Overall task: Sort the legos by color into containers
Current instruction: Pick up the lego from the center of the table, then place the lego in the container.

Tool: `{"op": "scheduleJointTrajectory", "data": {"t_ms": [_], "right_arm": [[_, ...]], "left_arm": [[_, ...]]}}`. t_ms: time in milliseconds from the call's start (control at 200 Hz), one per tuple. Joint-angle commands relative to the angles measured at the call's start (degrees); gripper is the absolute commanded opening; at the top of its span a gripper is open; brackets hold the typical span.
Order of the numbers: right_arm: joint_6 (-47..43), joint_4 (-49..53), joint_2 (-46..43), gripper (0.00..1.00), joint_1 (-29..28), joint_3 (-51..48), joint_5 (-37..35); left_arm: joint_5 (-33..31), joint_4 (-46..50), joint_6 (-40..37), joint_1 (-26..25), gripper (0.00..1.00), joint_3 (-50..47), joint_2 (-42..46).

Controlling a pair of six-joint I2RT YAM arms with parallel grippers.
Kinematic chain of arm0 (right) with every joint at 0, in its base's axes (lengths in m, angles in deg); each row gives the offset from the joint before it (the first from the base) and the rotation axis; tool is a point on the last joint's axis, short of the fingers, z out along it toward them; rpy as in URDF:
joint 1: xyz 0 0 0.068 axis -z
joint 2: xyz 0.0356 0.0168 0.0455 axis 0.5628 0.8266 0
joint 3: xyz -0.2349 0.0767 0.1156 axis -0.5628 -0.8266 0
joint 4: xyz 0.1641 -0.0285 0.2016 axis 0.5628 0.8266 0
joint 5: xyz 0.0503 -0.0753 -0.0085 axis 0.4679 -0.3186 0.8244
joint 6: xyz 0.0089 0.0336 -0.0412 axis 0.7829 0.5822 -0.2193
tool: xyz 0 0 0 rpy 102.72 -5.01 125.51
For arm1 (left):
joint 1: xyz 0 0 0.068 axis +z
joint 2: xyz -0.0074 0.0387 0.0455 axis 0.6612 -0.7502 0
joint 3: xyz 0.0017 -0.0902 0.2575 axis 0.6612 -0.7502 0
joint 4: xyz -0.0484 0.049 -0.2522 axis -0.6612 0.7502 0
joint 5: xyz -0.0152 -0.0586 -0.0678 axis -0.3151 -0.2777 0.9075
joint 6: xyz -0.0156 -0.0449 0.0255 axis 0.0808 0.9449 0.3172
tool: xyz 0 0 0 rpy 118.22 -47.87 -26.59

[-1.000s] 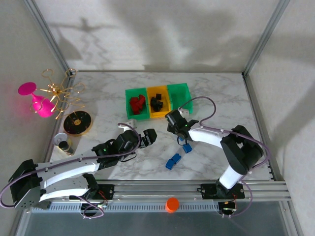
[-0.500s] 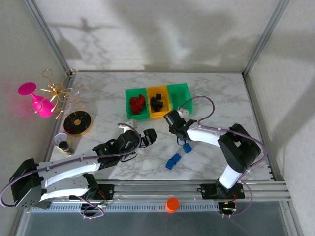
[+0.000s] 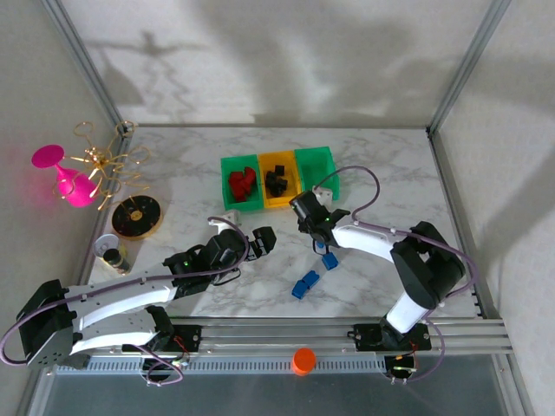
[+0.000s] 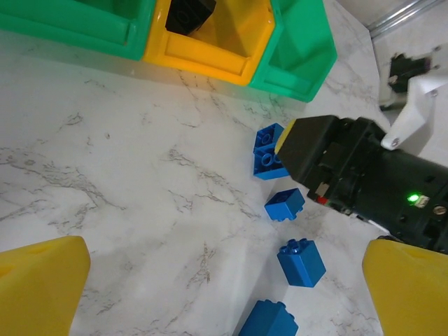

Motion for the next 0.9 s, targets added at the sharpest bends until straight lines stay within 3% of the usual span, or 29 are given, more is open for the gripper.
{"op": "scheduleJointTrajectory", "data": {"t_ms": [0, 275, 716, 896], "right_arm": [[-3.14, 1.85, -3.13, 0.24, 0.43, 3.52, -2.82], [-11.66, 0.56, -2.16, 0.24, 7.00, 10.75, -2.24], [-21.57, -7.01, 16.36, 0.24, 15.53, 25.86, 8.18], [-26.06, -8.22, 22.59, 0.23, 16.52, 30.34, 6.35]], "left_arm": [[-1.15, 1.34, -2.21, -0.26, 1.00, 3.67, 0.20], [0.16, 0.87, -4.81, 1.32, 1.00, 8.75, -3.78], [3.62, -1.83, -6.28, 7.29, 1.00, 11.88, -9.22], [4.23, -1.67, -8.04, 8.66, 1.00, 12.91, -10.35]]}}
